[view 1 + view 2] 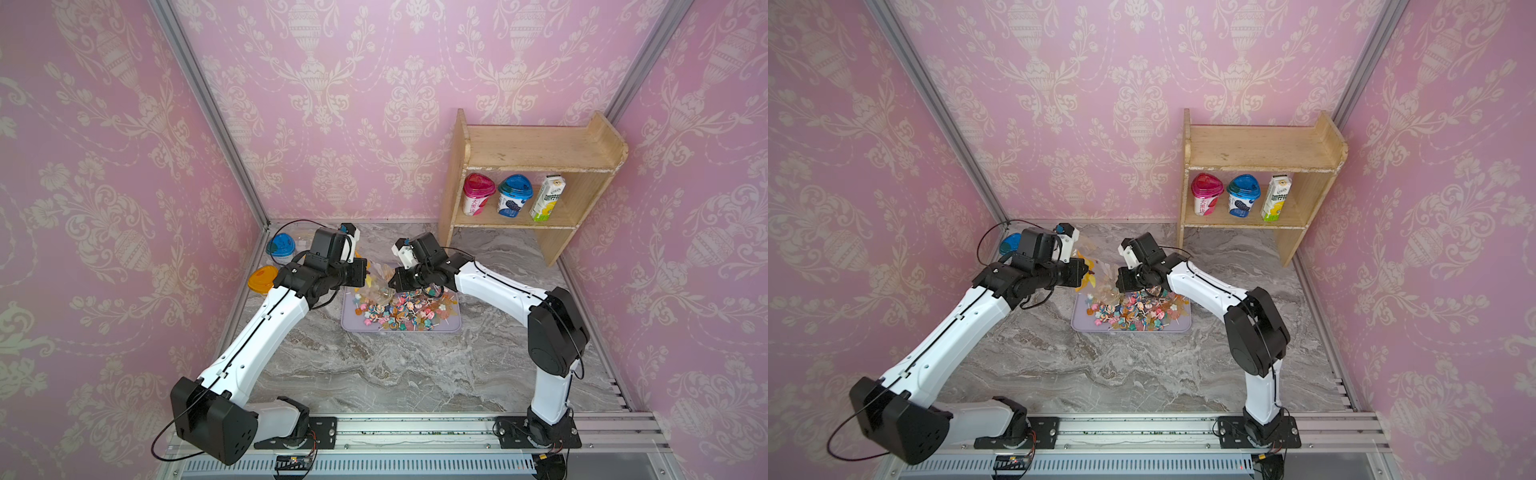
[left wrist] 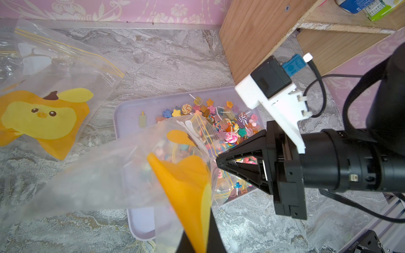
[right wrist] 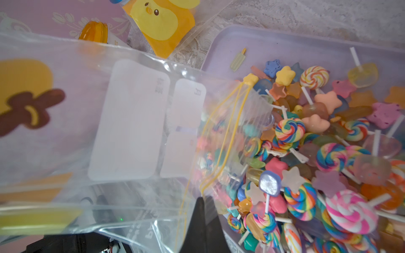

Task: Pour candies out of the ziploc bag
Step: 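Pour the candies out of the ziploc bag onto the tray.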

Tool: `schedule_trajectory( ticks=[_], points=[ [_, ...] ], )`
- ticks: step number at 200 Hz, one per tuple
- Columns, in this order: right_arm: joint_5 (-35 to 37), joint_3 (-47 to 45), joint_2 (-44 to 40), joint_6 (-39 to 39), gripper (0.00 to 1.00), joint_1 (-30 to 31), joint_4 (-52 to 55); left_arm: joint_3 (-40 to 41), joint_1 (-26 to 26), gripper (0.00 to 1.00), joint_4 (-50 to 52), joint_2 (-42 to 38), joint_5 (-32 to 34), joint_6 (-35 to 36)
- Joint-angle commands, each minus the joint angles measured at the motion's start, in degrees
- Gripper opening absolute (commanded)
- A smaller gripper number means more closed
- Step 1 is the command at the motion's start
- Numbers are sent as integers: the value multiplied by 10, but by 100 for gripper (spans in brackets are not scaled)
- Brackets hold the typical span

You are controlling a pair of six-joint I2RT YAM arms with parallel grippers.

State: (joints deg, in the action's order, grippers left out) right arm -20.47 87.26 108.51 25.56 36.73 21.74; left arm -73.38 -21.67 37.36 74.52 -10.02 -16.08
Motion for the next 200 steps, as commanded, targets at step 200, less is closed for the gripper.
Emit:
schedule_trajectory(
  ticks=[200],
  points=[
    [93,-82,-127,-16,26,-37,47,22,-1,0,-59,-5,-11,-10]
  ],
)
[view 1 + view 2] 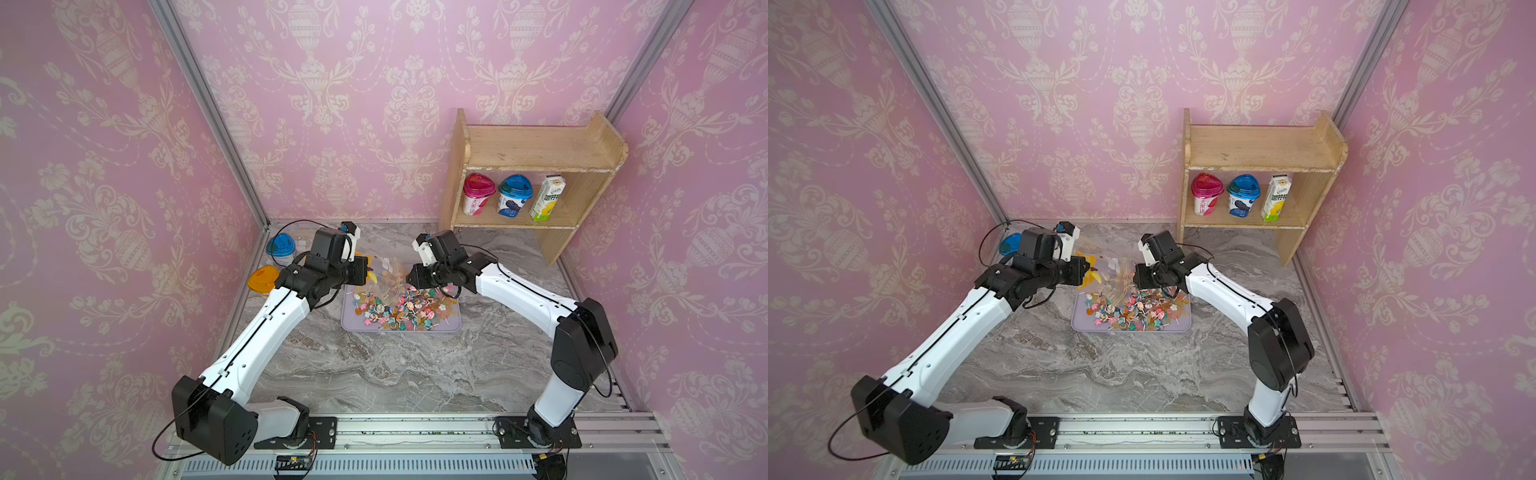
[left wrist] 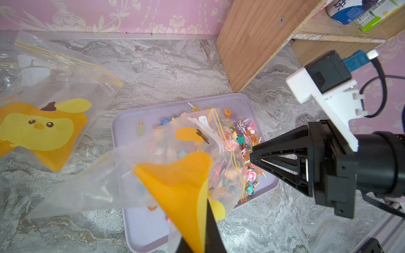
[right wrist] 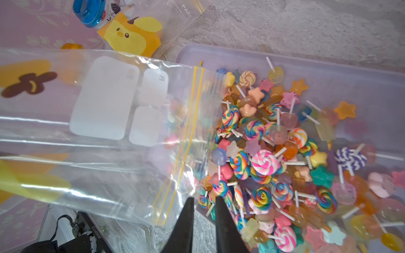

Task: Pour candies out of the ziploc bag
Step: 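Pour the candies out of the ziploc bag onto the tray, then place the ziploc bag in the ziploc bag.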

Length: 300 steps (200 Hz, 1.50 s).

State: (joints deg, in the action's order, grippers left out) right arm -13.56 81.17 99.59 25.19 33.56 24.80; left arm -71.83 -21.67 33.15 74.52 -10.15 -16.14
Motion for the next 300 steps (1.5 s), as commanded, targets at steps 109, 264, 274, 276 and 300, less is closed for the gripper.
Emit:
schedule_trajectory(
  ticks=[109,264,274,276,300],
  points=[
    [64,-118,-181,-24,43,-22,-4,22,0,0,-48,-20,-16,-17],
    [120,-330,-414,-5,59,-54,9,42,11,0,-117,3,-10,-41],
    [121,-339,-420,-2,59,-55,9,37,18,0,-123,11,-13,-44],
    [120,-341,-422,-1,59,-55,9,36,19,0,-125,13,-13,-44],
    [127,-358,-436,6,59,-57,6,23,34,0,-138,33,-20,-48]
  ],
)
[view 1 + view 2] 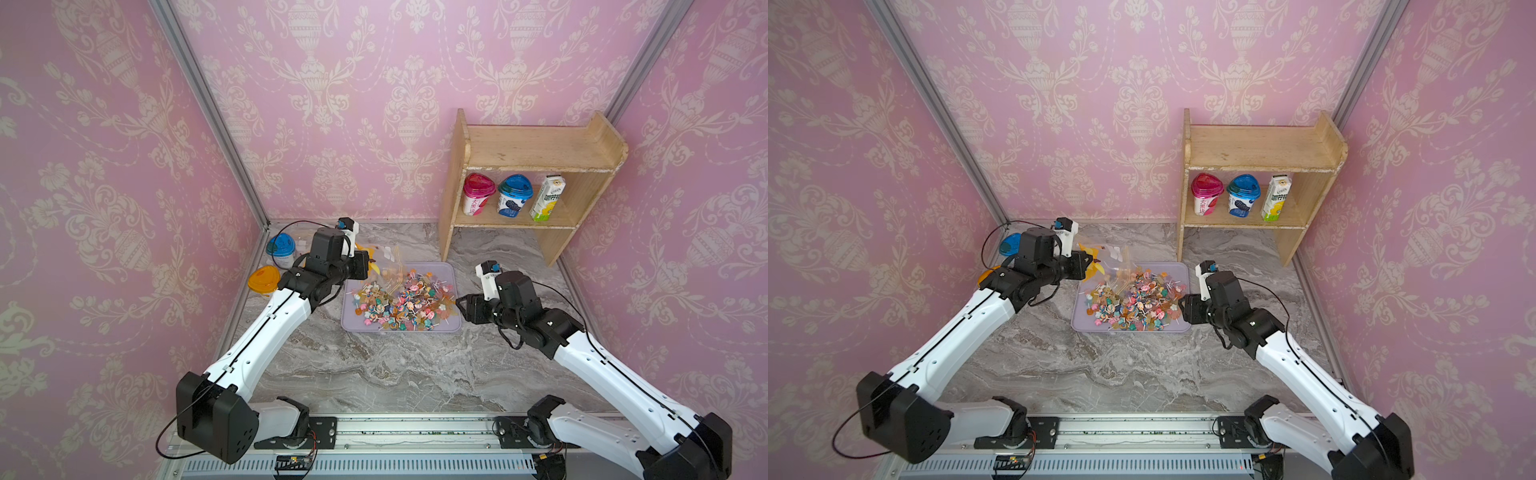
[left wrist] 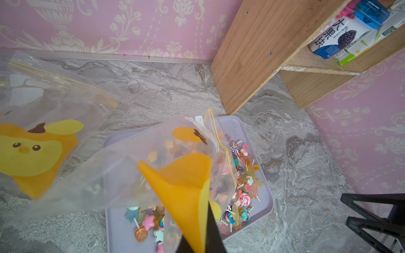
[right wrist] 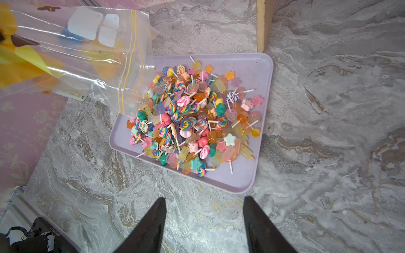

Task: Pour candies out of the ziploc bag
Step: Place the ziploc bag in the ziploc bag.

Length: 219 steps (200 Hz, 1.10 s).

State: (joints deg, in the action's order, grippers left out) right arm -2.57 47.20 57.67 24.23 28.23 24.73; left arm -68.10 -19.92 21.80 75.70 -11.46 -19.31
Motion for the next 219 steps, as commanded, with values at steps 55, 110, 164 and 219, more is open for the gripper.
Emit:
schedule_trajectory(
  ticks=[55,110,164,219],
  points=[
    [27,-25,-40,15,62,-11,18,-52,53,0,-44,60,-10,-21],
    [62,-38,-63,31,66,-15,35,-100,132,0,-73,116,-23,-35],
    [60,-51,-72,39,67,-17,38,-118,208,0,-137,174,-52,-92],
    [55,-52,-64,41,67,-18,30,-122,246,0,-161,221,-42,-120]
  ],
)
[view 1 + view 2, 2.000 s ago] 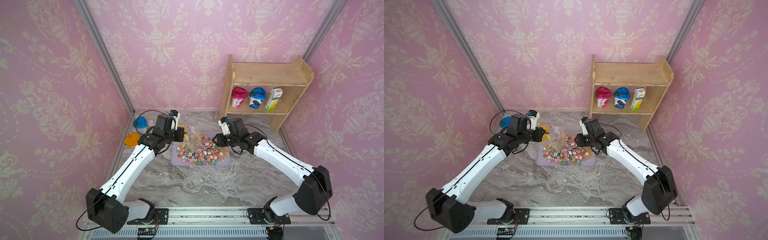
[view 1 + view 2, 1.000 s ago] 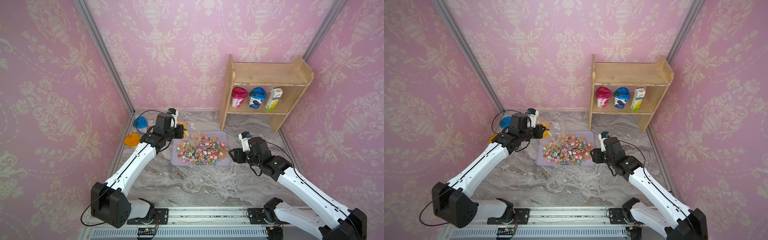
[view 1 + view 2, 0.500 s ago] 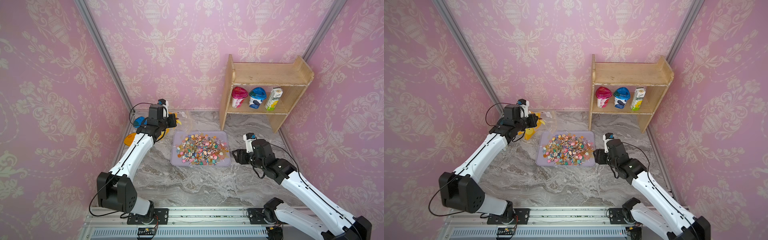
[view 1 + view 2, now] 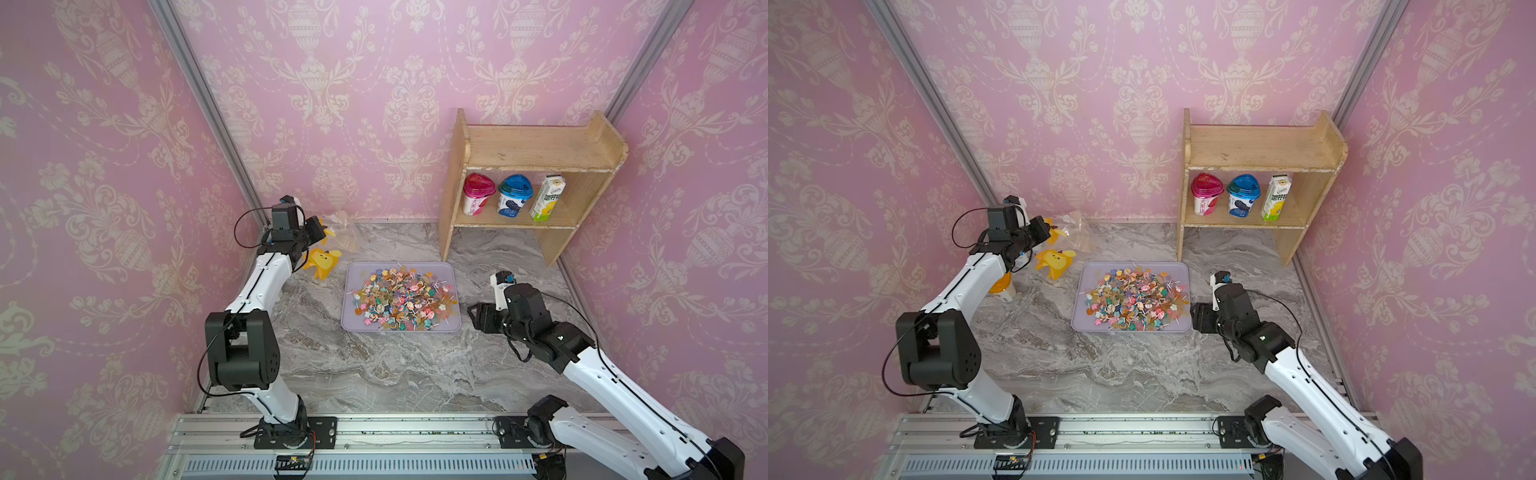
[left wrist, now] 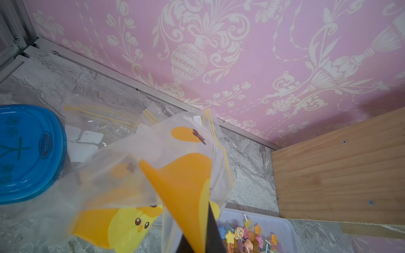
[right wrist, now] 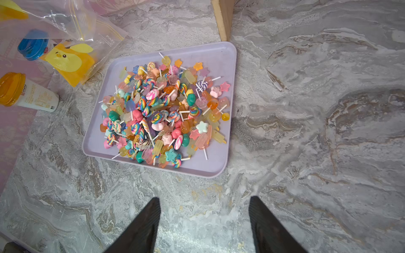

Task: Pour candies out of the ziploc bag
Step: Place the ziploc bag in the ziploc bag.

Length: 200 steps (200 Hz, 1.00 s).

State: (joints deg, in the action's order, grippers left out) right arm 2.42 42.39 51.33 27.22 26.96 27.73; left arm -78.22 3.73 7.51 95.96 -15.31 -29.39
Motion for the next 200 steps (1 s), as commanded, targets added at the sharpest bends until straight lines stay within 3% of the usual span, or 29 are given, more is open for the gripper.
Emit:
schedule_trajectory(
  ticks=[1,52,138,170,200],
  points=[
    [5,-4,0,12,67,-5,1,-22,11,0,-17,19,-3,-19],
    [4,-8,3,13,67,-6,-3,-26,14,0,41,59,83,9],
    [3,-3,11,16,67,-6,-2,-12,14,0,85,102,153,36],
    [4,-1,10,16,67,-6,1,6,17,7,72,102,149,30],
    [8,2,6,14,67,-5,7,9,17,21,66,90,145,28]
  ],
)
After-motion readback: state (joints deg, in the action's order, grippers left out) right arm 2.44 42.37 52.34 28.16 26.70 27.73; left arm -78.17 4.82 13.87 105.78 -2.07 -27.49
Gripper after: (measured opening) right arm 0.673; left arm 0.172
